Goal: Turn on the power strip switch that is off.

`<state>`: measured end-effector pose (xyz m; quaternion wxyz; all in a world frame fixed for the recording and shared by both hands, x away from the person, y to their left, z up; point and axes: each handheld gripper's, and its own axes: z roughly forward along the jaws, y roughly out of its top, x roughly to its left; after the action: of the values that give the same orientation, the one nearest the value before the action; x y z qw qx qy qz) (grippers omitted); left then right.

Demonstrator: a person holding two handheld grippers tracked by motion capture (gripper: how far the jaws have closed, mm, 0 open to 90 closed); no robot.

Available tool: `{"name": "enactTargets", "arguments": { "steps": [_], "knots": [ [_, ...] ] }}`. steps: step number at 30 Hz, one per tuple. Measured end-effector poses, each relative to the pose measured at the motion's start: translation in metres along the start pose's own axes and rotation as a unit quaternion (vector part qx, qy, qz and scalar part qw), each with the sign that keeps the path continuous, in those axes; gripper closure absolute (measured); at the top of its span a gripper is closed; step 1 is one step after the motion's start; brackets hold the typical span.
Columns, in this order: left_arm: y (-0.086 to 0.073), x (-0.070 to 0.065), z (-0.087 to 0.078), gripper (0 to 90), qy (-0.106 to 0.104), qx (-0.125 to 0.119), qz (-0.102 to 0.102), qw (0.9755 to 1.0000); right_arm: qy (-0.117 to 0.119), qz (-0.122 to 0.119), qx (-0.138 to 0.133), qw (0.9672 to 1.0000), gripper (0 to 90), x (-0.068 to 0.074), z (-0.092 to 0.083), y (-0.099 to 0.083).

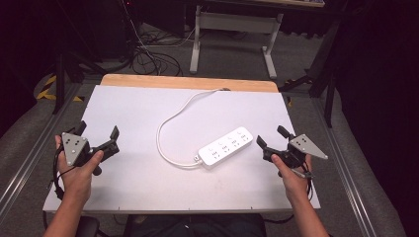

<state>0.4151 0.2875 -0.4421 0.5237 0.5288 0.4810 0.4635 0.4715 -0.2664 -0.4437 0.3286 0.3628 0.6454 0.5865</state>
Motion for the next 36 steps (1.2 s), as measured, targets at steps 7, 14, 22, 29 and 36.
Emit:
{"name": "enactTargets", "arguments": {
  "steps": [7, 14, 22, 29, 36],
  "knots": [
    [0.000, 0.000, 0.001, 3.2, -0.004, 0.000, 0.000, 1.0000, -0.003, -0.003, -0.002, 1.0000, 11.8, 0.001, -0.002, 0.001],
    [0.000, -0.001, 0.003, 3.3, -0.004, 0.000, 0.004, 1.0000, -0.002, -0.006, 0.002, 1.0000, 14.7, -0.001, -0.002, -0.001],
    [0.000, 0.000, 0.002, 3.3, -0.003, 0.000, 0.002, 1.0000, -0.020, -0.006, -0.002, 0.9998, 15.4, 0.000, -0.002, 0.001],
    [0.000, -0.001, 0.002, 3.4, -0.005, -0.001, 0.004, 1.0000, 0.011, -0.005, 0.015, 0.9998, 58.8, 0.001, -0.004, 0.002],
    [0.000, -0.001, 0.003, 3.7, -0.006, 0.002, 0.006, 1.0000, 0.044, -0.034, 0.039, 0.9977, 85.4, 0.010, -0.006, 0.009]
  ]
}}
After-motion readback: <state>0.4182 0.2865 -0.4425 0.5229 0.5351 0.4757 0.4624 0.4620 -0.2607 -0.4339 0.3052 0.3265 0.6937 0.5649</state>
